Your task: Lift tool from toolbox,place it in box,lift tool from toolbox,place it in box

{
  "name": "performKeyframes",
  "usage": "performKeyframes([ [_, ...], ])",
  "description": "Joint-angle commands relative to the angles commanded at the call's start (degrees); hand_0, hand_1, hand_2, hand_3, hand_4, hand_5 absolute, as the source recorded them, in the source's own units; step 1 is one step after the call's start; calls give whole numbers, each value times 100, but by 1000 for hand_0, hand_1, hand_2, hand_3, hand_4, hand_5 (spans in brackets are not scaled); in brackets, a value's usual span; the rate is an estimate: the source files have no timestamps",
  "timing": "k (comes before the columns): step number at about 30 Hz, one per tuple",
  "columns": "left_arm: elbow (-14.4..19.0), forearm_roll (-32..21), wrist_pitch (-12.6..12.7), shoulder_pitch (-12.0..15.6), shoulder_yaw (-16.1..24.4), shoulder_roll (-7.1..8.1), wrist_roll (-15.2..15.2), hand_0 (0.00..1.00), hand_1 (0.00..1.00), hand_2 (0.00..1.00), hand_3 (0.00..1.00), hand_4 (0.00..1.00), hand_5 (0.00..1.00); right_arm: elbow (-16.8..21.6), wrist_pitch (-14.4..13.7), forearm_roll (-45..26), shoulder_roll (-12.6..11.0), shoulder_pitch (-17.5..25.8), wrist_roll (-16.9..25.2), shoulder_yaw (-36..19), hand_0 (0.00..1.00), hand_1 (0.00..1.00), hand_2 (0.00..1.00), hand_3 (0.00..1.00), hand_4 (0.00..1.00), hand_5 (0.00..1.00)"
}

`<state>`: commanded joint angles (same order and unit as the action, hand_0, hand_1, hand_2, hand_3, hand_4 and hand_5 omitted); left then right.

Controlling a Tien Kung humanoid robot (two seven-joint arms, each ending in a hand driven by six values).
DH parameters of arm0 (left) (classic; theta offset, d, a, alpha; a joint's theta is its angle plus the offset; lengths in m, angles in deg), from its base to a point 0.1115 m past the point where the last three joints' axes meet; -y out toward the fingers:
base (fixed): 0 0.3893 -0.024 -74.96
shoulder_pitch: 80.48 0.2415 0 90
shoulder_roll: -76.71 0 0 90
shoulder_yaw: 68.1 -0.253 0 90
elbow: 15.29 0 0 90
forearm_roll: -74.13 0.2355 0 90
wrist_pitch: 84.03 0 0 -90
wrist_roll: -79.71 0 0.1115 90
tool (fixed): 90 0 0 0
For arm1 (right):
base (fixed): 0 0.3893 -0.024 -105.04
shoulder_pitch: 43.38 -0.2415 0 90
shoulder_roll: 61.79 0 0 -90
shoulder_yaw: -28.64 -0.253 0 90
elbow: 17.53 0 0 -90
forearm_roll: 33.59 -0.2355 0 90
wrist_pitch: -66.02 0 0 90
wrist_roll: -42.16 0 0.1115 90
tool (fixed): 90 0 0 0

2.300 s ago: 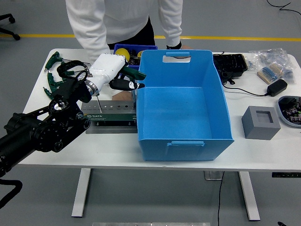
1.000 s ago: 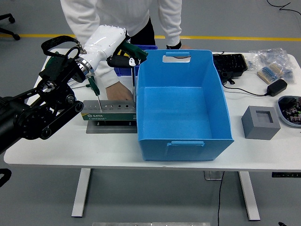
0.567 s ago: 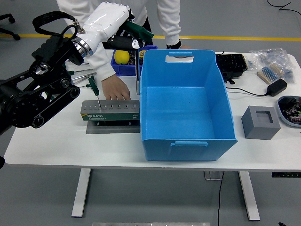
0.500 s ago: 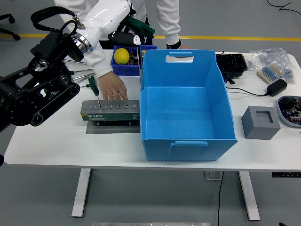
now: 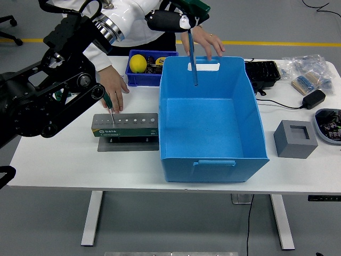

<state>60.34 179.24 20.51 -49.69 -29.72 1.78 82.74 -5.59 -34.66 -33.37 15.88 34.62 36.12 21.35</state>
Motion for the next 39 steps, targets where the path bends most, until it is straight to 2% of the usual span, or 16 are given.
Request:
performKeyframes([
  [2, -16, -111, 15, 35, -280, -93, -3, 179, 2, 12, 2, 748, 504, 1, 1, -11, 2, 1, 2, 7, 701, 697, 740, 603, 832, 724],
  [8, -376, -404, -29, 198, -1179, -327, -62, 159, 2, 18, 7, 748, 502, 5, -5, -59, 4, -5, 15, 33, 702, 697, 740, 604, 833, 724],
  [13, -686, -507, 2, 313, -1506, -450, -175, 152, 2, 23, 10, 744, 500, 10, -4, -29, -5, -15, 13, 25, 702, 697, 740, 603, 833, 724],
  [18, -930, -530, 25, 340, -1653, -535, -245, 152, 2, 23, 10, 744, 500, 14, -6, 19, -7, -16, 5, -1, 702, 697, 740, 603, 833, 724],
  [19, -972, -544, -13, 341, -1679, -545, -245, 166, 68, 129, 122, 756, 477, 14, -7, 24, -6, -14, 4, -5, 705, 697, 740, 603, 833, 724],
  [24, -1138, -767, -331, 350, -1810, -576, -257, 166, 68, 129, 122, 756, 477, 16, -9, 32, -3, -10, 3, -15, 705, 697, 740, 603, 833, 724],
  [25, -1175, -826, -389, 353, -1840, -588, -267, 170, 162, 229, 260, 779, 468, 17, -9, 30, -4, -11, 4, -16, 704, 697, 740, 604, 833, 725],
  [30, -1261, -950, -771, 333, -1885, -637, -251, 170, 162, 229, 260, 779, 468, 19, -7, -9, -12, -31, 13, 11, 704, 697, 740, 604, 833, 725],
  [31, -1284, -982, -865, 326, -1886, -649, -254, 332, 439, 530, 538, 851, 511, 19, -5, -18, -16, -36, 15, 19, 704, 697, 739, 603, 833, 726],
  [33, -1343, -1055, -1010, 308, -1889, -678, -281, 332, 439, 530, 538, 851, 511, 19, -3, -34, -22, -47, 20, 32, 704, 697, 739, 603, 833, 726],
  [36, -1434, -1143, -1076, 286, -1865, -718, -373, 332, 439, 530, 538, 851, 511, 17, -1, -25, -31, -63, 18, 33, 704, 697, 739, 603, 833, 726],
  [37, -1455, -1158, -1070, 283, -1842, -727, -411, 489, 605, 691, 706, 949, 594, 17, -1, -21, -32, -66, 17, 32, 702, 696, 739, 603, 833, 726],
  [39, -1488, -1194, -1022, 279, -1771, -740, -504, 489, 605, 691, 706, 949, 594, 16, -2, -27, -37, -72, 19, 37, 702, 696, 739, 603, 833, 726],
])
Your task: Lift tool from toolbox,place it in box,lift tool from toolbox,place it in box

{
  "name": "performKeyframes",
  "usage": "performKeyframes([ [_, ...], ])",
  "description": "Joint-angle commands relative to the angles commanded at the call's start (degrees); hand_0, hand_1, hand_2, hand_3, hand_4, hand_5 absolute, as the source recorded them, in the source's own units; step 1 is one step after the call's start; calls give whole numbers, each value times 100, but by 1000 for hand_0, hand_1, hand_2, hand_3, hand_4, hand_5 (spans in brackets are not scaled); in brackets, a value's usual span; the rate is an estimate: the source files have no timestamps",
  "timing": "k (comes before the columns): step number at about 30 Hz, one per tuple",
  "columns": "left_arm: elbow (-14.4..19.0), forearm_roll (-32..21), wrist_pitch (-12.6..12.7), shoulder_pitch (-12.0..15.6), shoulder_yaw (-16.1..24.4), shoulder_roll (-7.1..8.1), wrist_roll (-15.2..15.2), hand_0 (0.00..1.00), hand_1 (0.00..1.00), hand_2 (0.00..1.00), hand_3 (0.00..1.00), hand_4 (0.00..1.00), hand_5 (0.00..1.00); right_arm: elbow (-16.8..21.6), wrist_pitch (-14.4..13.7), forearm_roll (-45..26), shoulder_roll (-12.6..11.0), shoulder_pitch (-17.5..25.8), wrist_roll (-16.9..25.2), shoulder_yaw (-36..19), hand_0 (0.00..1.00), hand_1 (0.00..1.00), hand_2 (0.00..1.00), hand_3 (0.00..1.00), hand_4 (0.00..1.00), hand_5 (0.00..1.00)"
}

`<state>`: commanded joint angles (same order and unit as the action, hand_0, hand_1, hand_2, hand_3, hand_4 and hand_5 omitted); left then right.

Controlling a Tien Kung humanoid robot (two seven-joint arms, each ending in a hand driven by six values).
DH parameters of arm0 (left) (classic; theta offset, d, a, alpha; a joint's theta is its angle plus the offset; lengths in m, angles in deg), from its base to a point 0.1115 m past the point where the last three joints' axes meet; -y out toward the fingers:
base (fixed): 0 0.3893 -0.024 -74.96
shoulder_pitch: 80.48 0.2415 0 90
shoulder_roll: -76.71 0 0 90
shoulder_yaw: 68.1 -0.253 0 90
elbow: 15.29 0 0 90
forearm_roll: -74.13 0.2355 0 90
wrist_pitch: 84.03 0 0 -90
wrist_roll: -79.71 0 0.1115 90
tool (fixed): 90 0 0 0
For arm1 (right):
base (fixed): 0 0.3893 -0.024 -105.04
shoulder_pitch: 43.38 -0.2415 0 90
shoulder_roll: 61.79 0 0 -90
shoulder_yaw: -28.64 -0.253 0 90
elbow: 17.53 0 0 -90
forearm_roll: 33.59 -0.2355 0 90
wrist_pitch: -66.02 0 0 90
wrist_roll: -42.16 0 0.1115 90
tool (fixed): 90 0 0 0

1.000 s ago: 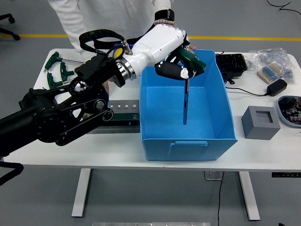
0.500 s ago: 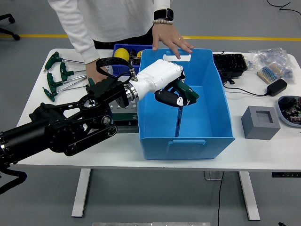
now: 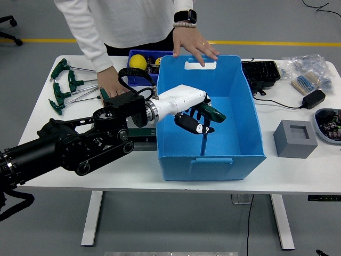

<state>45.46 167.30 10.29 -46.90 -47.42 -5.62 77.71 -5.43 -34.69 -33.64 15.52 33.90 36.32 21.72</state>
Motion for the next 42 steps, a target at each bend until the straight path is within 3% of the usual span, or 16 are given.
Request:
performKeyframes([
  [3, -19, -34, 140, -16, 157, -13, -168, 489, 605, 691, 706, 949, 594, -2, -3, -21, -3, 0, 8, 5, 702, 696, 739, 603, 833, 726],
  [4, -20, -36, 184, -21, 202, -17, -211, 546, 651, 751, 743, 970, 604, -2, -3, -22, -3, 0, 8, 3, 702, 696, 739, 604, 833, 726],
  [9, -3, -44, 391, -23, 495, -37, -363, 546, 651, 751, 743, 970, 604, -4, -4, 10, 1, 7, -1, -17, 702, 696, 739, 604, 833, 726],
  [16, 87, 103, 369, 54, 924, 83, -335, 564, 659, 756, 743, 987, 614, -6, -1, -9, 8, 25, -1, -11, 699, 696, 739, 604, 833, 725],
  [21, 122, 749, 230, 76, 1072, 362, -232, 564, 659, 756, 743, 987, 614, -8, 2, -77, 12, 40, 19, 32, 699, 696, 739, 604, 833, 725],
  [22, 88, 894, 191, 69, 1038, 439, -226, 570, 609, 665, 668, 970, 680, -9, 2, -80, 12, 42, 20, 34, 697, 696, 739, 603, 833, 726],
  [25, -32, 1254, 73, 70, 900, 682, -201, 570, 609, 665, 668, 970, 680, -11, 4, -99, 9, 48, 24, 45, 697, 696, 739, 603, 833, 726],
  [27, -123, 1359, -16, 102, 813, 833, -206, 570, 609, 665, 668, 970, 680, -14, 3, -107, 11, 57, 24, 42, 697, 696, 739, 603, 833, 726],
  [28, -156, 1376, -46, 117, 776, 890, -214, 626, 620, 654, 623, 932, 843, -15, 4, -110, 12, 60, 24, 44, 697, 696, 739, 603, 833, 727],
  [33, -276, 1377, -211, 256, 477, 1244, -226, 626, 620, 654, 623, 932, 843, -19, 2, -117, 25, 75, 25, 43, 697, 696, 739, 603, 833, 727],
  [34, -303, 1383, -237, 278, 433, 1290, -231, 647, 626, 653, 573, 930, 871, -20, 2, -112, 26, 76, 23, 37, 697, 695, 739, 603, 833, 726],
  [39, -509, 1418, -275, 394, 342, 1472, -307, 647, 626, 653, 573, 930, 871, -20, -1, -130, 29, 79, 31, 45, 697, 695, 739, 603, 833, 726],
  [40, -551, 1426, -279, 406, 342, 1496, -324, 636, 621, 643, 525, 912, 917, -20, -2, -126, 30, 79, 30, 41, 699, 695, 738, 603, 833, 725],
  [42, -630, 1463, -275, 424, 349, 1533, -356, 636, 621, 643, 525, 912, 917, -19, -2, -115, 31, 79, 28, 34, 699, 695, 738, 603, 833, 725],
])
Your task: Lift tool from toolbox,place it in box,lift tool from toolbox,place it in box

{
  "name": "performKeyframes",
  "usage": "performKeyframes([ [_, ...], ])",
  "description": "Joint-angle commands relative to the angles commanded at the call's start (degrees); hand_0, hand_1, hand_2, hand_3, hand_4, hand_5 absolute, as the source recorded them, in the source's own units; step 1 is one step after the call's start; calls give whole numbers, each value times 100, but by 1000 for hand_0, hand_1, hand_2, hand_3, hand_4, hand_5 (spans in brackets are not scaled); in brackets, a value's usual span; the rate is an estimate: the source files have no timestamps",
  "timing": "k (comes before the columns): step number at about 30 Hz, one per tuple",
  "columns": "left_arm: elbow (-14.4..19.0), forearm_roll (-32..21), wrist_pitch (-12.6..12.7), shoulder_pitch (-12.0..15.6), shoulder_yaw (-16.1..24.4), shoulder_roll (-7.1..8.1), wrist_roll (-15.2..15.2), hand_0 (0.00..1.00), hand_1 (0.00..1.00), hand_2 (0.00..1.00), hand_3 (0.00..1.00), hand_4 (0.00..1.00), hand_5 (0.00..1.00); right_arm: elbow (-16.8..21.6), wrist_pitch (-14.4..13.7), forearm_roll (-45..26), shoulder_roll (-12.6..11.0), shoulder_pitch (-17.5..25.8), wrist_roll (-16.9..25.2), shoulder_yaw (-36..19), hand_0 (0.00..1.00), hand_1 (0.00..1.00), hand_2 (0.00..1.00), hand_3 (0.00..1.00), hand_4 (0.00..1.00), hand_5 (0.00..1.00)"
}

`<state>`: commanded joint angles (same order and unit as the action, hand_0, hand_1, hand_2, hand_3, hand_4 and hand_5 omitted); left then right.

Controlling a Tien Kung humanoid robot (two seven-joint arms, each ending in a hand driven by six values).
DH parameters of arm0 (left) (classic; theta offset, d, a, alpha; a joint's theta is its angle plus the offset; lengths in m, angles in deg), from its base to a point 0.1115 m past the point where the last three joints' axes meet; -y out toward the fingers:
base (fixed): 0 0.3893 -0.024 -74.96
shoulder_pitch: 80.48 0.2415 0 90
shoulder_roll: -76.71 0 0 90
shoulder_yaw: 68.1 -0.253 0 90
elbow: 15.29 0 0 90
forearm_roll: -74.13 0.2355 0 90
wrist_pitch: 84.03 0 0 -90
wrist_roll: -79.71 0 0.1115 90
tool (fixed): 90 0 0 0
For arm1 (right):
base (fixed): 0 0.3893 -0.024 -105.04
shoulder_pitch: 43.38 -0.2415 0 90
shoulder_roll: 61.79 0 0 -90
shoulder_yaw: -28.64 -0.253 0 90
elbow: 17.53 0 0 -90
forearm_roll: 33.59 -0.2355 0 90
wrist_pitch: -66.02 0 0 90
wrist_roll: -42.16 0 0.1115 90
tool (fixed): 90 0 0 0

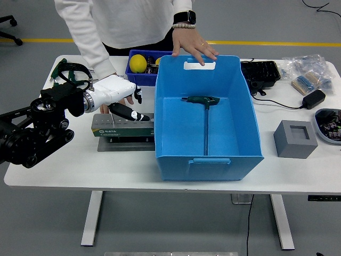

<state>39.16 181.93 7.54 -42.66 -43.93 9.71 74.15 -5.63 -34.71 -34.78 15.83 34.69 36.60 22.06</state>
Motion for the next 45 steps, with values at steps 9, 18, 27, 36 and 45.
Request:
performKeyframes([
  [9, -97, 181, -58, 33, -34, 76, -36, 634, 608, 617, 492, 896, 957, 2, -1, 10, 9, 13, -5, -10, 699, 695, 739, 603, 833, 725],
  [18, 35, 298, -316, 63, -191, 135, 177, 637, 589, 577, 451, 885, 978, 2, -4, 23, 22, 37, -12, -23, 699, 695, 739, 603, 832, 724],
  [27, -65, 532, -420, 52, -233, 158, 297, 640, 568, 515, 349, 885, 996, 5, -6, 21, 33, 51, -14, -29, 699, 697, 739, 603, 832, 724],
  [36, -200, 696, -431, 27, -230, 153, 331, 636, 499, 432, 250, 886, 998, 6, 1, -17, 28, 39, -10, -2, 700, 697, 739, 603, 832, 724],
  [45, -277, 754, -400, 2, -224, 149, 328, 630, 457, 379, 214, 887, 998, 6, 6, -33, 19, 21, -7, 12, 701, 697, 738, 603, 832, 724],
])
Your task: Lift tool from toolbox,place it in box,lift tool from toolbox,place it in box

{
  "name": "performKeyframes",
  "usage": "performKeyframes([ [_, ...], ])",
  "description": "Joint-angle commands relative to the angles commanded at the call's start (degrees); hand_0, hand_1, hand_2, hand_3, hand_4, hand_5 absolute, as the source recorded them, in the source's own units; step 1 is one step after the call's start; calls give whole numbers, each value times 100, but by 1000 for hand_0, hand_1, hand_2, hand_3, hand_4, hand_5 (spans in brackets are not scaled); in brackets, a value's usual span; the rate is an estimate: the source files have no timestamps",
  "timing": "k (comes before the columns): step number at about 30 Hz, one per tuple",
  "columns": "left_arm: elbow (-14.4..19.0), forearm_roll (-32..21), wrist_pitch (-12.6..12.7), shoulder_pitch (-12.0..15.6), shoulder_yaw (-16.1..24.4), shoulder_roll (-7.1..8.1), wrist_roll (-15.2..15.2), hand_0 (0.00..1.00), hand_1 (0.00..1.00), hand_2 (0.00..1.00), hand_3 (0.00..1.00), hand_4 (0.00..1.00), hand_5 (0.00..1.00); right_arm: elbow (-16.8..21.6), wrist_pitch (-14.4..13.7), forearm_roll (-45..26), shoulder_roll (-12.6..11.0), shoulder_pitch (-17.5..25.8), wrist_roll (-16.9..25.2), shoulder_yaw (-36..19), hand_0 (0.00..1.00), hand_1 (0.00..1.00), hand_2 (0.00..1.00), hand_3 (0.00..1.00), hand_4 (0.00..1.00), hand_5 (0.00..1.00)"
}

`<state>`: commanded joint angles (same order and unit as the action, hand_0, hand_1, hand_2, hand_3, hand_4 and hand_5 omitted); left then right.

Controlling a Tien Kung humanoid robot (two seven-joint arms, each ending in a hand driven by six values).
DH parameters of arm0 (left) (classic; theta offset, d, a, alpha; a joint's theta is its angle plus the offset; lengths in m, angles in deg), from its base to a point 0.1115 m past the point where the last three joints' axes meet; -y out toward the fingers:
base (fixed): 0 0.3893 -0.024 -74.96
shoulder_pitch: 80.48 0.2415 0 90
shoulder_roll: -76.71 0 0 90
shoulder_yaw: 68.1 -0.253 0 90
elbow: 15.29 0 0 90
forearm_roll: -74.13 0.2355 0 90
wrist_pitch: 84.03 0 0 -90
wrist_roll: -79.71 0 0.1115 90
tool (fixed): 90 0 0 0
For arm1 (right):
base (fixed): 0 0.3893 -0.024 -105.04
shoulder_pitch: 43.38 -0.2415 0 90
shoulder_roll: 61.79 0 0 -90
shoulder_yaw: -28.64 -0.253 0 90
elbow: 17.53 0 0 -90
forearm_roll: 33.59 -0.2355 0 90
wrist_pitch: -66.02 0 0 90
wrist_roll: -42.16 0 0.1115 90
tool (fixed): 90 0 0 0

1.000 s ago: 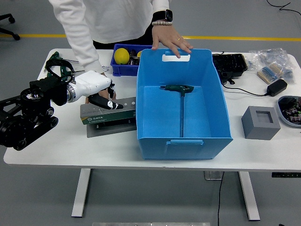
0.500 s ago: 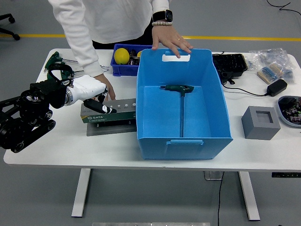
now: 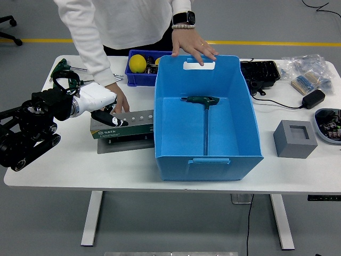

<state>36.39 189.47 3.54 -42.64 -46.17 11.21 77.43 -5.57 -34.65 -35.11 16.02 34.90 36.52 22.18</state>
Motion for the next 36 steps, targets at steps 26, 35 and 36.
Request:
performKeyframes([
  [26, -106, 158, 594, 15, -27, 0, -250, 160, 28, 68, 53, 936, 635, -4, 1, -1, -4, -10, 0, 7, 701, 696, 739, 603, 832, 724],
  [35, -102, 250, 1061, 55, 29, 16, -316, 127, 2, 46, 44, 903, 384, -6, 0, -2, 0, -9, 0, 7, 701, 696, 739, 603, 832, 724],
  [36, -89, 263, 1092, 61, 50, 20, -322, 127, 2, 46, 44, 903, 384, -6, 0, -3, -1, -9, 0, 7, 701, 696, 739, 603, 832, 724],
])
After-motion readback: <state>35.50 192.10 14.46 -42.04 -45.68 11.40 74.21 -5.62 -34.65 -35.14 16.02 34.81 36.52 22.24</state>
